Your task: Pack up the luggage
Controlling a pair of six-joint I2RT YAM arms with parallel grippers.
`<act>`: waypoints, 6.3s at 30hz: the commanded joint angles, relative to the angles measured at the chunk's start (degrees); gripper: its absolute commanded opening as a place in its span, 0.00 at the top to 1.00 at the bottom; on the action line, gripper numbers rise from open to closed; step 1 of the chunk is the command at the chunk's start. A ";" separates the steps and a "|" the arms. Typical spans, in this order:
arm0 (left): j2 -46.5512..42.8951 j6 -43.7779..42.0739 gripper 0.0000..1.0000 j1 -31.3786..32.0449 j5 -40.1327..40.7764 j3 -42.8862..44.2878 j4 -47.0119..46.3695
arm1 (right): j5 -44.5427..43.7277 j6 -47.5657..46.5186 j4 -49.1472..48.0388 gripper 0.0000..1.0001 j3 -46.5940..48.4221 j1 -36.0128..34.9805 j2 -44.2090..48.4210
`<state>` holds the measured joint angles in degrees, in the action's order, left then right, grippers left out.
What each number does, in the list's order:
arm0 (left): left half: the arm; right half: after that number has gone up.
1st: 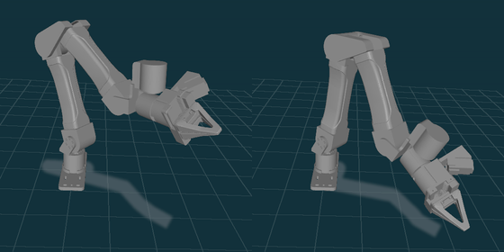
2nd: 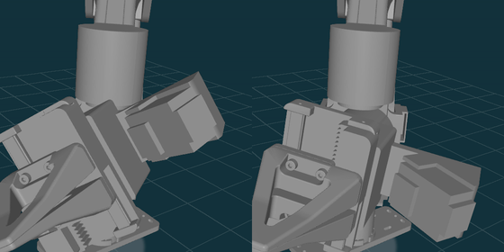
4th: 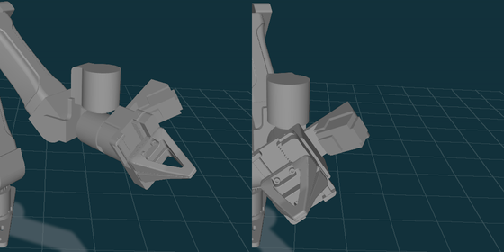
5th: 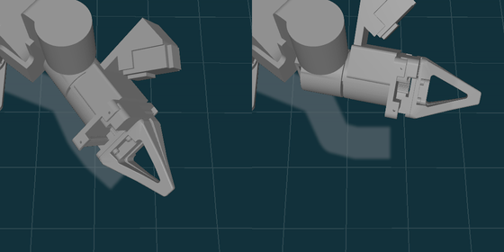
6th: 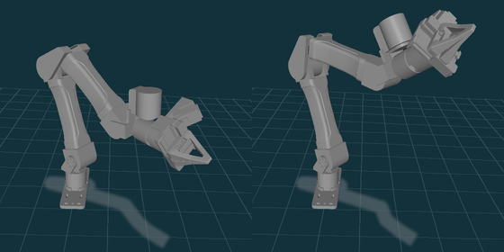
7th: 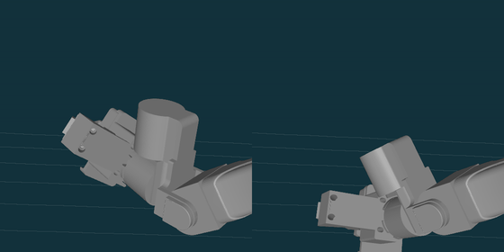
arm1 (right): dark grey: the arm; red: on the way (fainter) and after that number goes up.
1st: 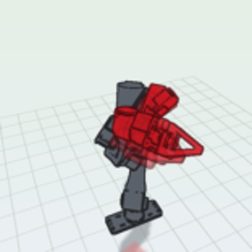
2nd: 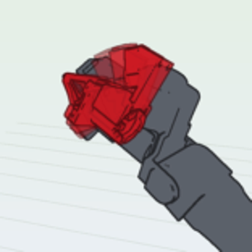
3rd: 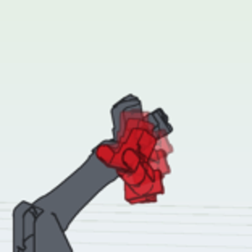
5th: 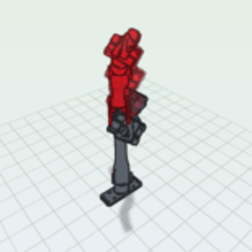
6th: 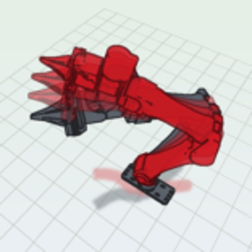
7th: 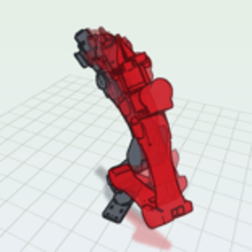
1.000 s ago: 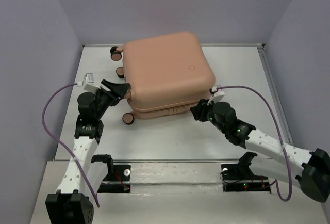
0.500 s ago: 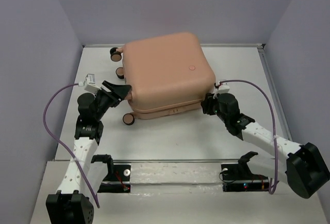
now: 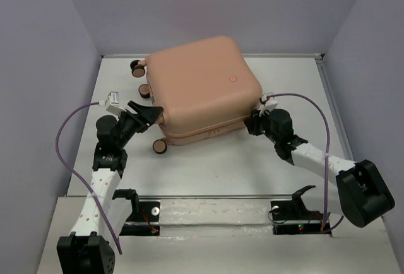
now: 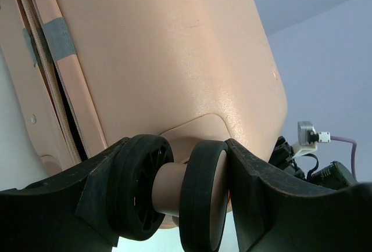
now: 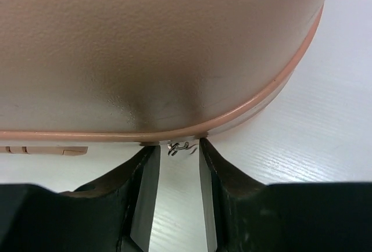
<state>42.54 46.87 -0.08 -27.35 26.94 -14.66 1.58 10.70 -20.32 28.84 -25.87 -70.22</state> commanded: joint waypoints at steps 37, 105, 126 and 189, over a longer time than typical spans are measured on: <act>-2.55 -0.82 0.94 12.29 4.85 -5.14 -5.82 | 5.45 10.04 -14.31 0.93 5.09 -39.88 -13.73; 26.96 -5.39 0.94 44.20 14.26 9.42 -24.47 | 12.31 20.93 -16.91 0.93 -4.67 -35.90 -3.50; 17.42 -24.53 0.07 31.21 21.63 27.20 14.35 | 11.58 22.96 -28.20 0.93 -11.07 -39.26 -0.19; 25.93 -34.49 0.94 24.60 2.84 18.15 22.58 | 29.53 18.39 -10.27 0.93 -0.11 6.52 2.91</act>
<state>68.75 -0.40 16.53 -8.51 49.08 -1.37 36.16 29.93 -16.19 21.91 -24.21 -58.85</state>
